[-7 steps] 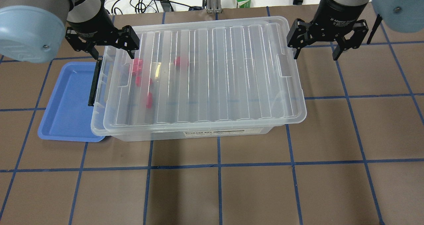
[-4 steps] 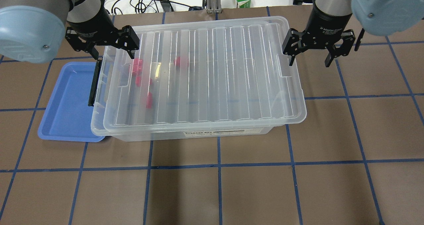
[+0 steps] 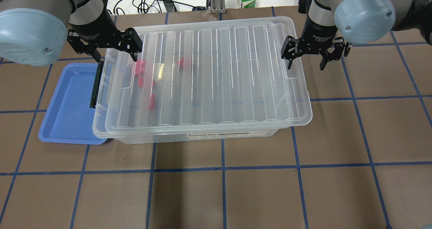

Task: Place red block in blue tray from box

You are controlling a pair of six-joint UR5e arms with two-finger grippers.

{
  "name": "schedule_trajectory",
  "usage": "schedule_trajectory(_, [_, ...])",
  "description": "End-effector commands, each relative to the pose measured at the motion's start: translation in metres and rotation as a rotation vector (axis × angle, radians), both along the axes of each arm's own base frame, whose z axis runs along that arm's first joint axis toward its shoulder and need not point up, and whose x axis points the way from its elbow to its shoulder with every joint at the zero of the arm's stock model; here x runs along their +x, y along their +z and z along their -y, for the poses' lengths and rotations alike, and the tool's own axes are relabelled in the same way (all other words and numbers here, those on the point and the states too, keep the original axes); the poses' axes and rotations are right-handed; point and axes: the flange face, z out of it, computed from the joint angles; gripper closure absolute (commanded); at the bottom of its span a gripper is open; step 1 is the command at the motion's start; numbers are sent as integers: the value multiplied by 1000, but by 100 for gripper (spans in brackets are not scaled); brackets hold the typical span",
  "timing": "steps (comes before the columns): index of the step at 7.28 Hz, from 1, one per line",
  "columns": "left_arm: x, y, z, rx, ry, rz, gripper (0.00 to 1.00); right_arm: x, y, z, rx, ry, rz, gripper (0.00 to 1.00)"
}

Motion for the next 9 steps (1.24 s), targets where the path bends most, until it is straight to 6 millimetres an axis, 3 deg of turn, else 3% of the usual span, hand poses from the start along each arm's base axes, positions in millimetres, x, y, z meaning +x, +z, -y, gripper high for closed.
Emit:
schedule_trajectory(1, [0, 0, 0, -1, 0, 0, 0, -2, -14, 7, -4, 1, -7, 0])
schedule_trajectory(4, [1, -1, 1, -4, 1, -2, 0, -23, -21, 13, 7, -11, -5, 0])
schedule_trajectory(8, [0, 0, 2, -5, 1, -2, 0, -31, -26, 16, 17, -22, -7, 0])
schedule_trajectory(9, [1, 1, 2, -7, 1, -2, 0, -46, -26, 18, 18, -15, -26, 0])
